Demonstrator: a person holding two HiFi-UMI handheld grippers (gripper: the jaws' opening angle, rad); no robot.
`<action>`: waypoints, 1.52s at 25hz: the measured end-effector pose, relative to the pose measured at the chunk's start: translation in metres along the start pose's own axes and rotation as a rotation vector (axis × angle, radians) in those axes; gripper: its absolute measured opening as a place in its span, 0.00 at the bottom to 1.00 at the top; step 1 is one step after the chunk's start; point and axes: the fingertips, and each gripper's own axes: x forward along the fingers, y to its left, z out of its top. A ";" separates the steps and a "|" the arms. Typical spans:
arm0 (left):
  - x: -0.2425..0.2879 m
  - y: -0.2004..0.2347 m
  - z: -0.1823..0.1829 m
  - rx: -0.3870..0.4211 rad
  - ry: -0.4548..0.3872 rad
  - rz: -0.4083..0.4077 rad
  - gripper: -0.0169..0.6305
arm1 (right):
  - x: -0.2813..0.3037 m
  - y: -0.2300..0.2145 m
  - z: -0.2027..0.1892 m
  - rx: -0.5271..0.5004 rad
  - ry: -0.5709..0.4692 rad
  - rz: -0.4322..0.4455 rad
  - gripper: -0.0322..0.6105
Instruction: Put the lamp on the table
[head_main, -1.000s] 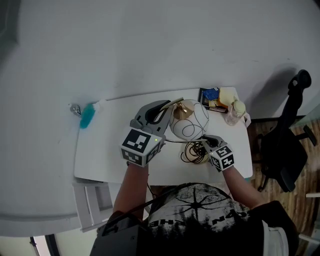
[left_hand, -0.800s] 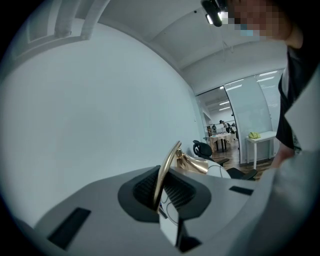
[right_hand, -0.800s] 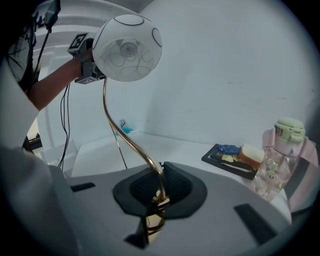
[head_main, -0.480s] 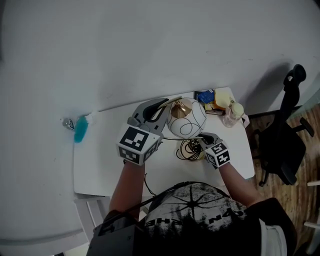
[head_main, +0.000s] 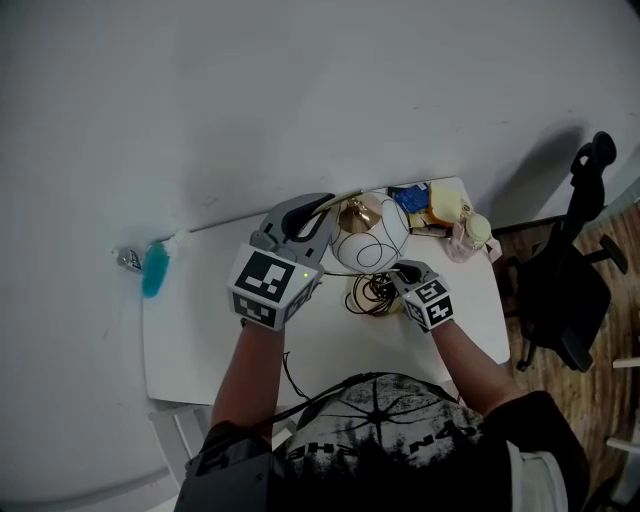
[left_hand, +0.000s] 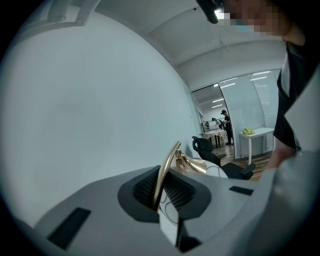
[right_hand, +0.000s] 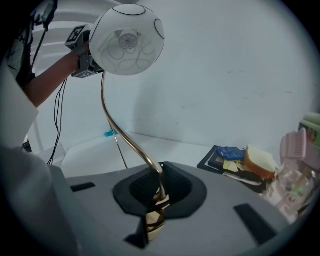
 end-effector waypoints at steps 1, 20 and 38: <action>0.003 0.002 0.002 0.010 0.000 0.000 0.06 | 0.004 -0.002 0.002 0.003 -0.002 0.002 0.08; 0.052 0.030 0.013 0.117 0.023 -0.009 0.06 | 0.072 -0.038 0.031 0.058 -0.022 -0.012 0.08; 0.074 0.041 -0.002 0.016 0.062 -0.039 0.06 | 0.090 -0.052 0.028 0.102 -0.080 -0.007 0.08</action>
